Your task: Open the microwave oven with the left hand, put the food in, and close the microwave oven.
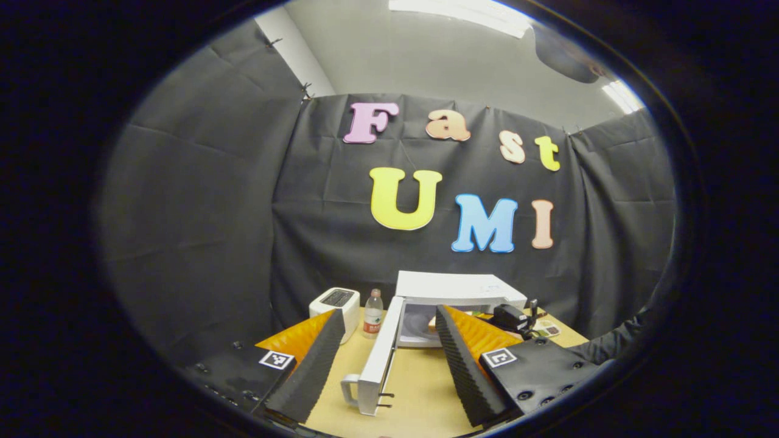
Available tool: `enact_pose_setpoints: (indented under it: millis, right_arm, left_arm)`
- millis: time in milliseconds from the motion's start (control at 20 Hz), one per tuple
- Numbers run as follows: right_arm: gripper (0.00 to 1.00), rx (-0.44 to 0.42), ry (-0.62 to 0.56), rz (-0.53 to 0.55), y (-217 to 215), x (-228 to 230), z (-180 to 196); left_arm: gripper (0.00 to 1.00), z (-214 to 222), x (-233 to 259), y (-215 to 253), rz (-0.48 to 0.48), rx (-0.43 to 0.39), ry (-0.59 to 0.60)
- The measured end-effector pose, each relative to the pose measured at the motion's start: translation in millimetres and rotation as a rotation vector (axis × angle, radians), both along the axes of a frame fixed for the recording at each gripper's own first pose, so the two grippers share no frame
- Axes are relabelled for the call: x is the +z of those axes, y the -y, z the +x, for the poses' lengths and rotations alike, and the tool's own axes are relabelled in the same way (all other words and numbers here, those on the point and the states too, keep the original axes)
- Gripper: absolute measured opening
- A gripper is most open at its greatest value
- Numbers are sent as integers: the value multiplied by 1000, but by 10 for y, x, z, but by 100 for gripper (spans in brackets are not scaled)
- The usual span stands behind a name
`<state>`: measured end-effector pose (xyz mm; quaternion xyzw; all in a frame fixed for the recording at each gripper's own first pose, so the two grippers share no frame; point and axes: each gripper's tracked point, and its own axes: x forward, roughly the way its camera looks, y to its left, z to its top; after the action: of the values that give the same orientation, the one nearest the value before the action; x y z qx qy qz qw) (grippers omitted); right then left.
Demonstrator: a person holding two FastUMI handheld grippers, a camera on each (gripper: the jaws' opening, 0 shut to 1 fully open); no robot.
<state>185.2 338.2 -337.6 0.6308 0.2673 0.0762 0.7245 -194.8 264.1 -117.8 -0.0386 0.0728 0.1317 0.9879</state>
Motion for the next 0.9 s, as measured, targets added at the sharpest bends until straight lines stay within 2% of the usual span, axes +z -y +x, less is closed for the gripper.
enact_pose_setpoints:
  millis: [250, 350, 400, 450, 750, 800, 900]
  right_arm:
    - [28, -113, -61, -22, -282, -379, 381]
    - [27, -160, -80, -19, -319, -465, 508]
    - [27, -199, -98, -4, -301, -510, 583]
    - [27, -232, -119, 5, -283, -560, 647]
    - [27, -263, -151, -12, -295, -613, 878]
    - [29, -264, -182, -9, -284, -633, 872]
    - [51, -232, -225, -46, -253, -734, 752]
  left_arm:
    - [96, -86, -102, -116, 0, 42, -53]
    - [94, -92, -99, -121, -18, 53, -74]
    - [99, -94, -58, -122, -16, 57, -71]
    - [96, -109, -31, -123, -8, 61, -70]
    - [96, -166, -51, -151, -5, 83, -89]
    - [94, -154, -63, -139, -8, 81, -86]
    - [98, -107, -77, -107, -20, 69, -84]
